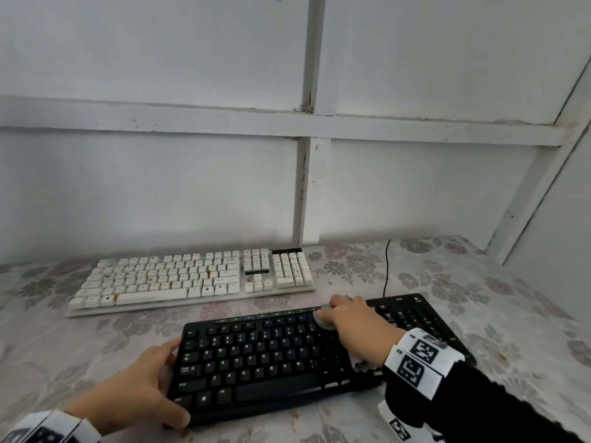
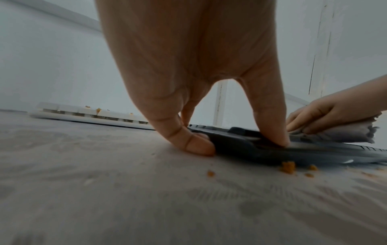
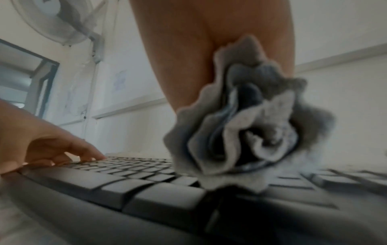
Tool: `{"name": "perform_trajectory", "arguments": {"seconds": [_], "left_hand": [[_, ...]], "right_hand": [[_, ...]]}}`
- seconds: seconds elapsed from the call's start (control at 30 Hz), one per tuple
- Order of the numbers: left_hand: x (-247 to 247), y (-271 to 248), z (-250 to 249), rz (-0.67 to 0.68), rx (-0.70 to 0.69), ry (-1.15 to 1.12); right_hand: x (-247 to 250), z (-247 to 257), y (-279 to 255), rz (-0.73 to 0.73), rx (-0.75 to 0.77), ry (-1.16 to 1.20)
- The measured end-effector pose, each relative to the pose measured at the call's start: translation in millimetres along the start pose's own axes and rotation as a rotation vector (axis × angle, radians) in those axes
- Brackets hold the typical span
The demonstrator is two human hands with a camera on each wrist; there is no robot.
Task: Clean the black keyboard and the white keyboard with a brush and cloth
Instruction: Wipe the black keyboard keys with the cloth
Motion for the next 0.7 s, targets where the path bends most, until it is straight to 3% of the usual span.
{"name": "perform_trajectory", "arguments": {"seconds": [0.2, 0.4, 0.57, 0.7], "left_hand": [[0.0, -2.3, -0.7, -0.015, 0.001, 0.013], [0.0, -3.5, -6.3, 0.002, -0.025, 0.019], [-0.5, -4.0, -9.5, 0.007, -0.025, -0.002], [2.0, -2.4, -3.5, -0.012, 0.001, -0.006]], "right_hand": [[8.9, -65.1, -14.5, -0.043, -0.178, -0.031], [30.6, -94.4, -11.1, -0.103, -0.304, -0.046], [16.2, -130.9, -23.3, -0.103, -0.286, -0.06], [17.6, -161.9, -33.5, -0.059, -0.379, -0.056]]}}
Point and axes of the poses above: each hand's wrist, its own y-axis towards the middle knuckle, its own x-axis out of the back of the hand, z = x × y, the point moved 9 cm from there along y, towards the middle knuckle, and after that the axes turned 6 degrees about y, right-handed, at the moved point
